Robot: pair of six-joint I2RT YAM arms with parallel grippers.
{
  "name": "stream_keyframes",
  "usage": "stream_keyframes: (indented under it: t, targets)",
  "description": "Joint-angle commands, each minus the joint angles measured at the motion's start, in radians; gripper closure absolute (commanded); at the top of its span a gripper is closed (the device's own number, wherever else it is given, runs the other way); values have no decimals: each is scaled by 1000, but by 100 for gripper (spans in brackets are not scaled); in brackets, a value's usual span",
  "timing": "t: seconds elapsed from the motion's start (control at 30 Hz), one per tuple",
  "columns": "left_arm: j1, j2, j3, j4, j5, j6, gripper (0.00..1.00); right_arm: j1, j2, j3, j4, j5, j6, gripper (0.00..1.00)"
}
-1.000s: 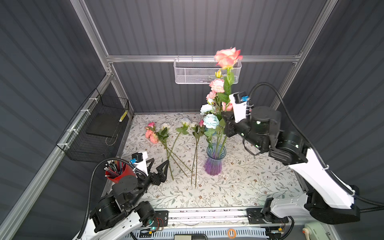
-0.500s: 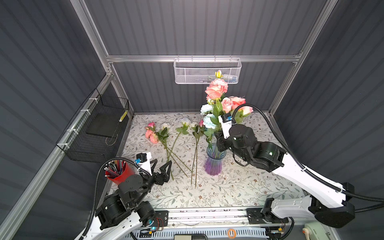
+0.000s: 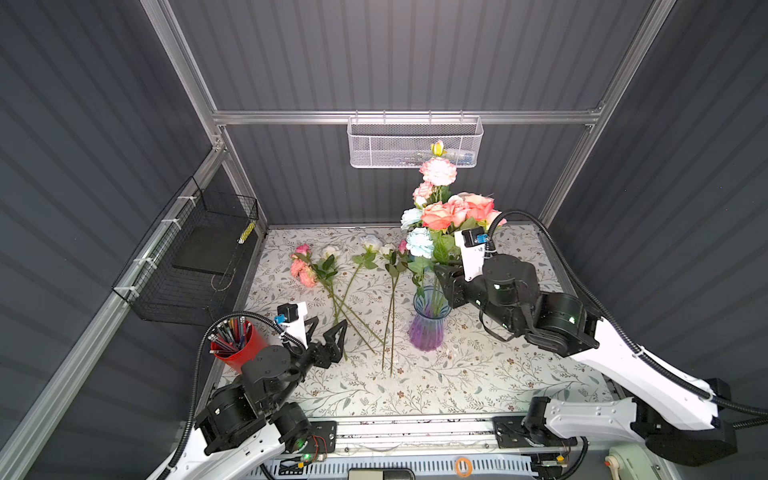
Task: Arrange the flowers into the vase
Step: 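Lower the pink rose stem into the purple-blue vase with right gripper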
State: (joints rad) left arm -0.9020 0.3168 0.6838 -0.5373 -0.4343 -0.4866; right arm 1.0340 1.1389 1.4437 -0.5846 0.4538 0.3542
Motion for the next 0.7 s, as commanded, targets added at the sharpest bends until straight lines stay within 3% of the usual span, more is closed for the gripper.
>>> stream_keyframes:
  t: [0.0,0.23,0.47,0.67]
  targets:
    - [0,-2,-10,15,10,-14,14,25,-56,84,-67,38,9,53]
    - [0,-6,-22,22,2,-14,13,26,-161,125,-129,142,9,47]
    - [1,-10,-38,20,-18,-23,12,17,-232,76,-270,237,130,46]
    - [1,-19,-59,1,-106,-81,6,-83,-302,-6,-431,173,278,44]
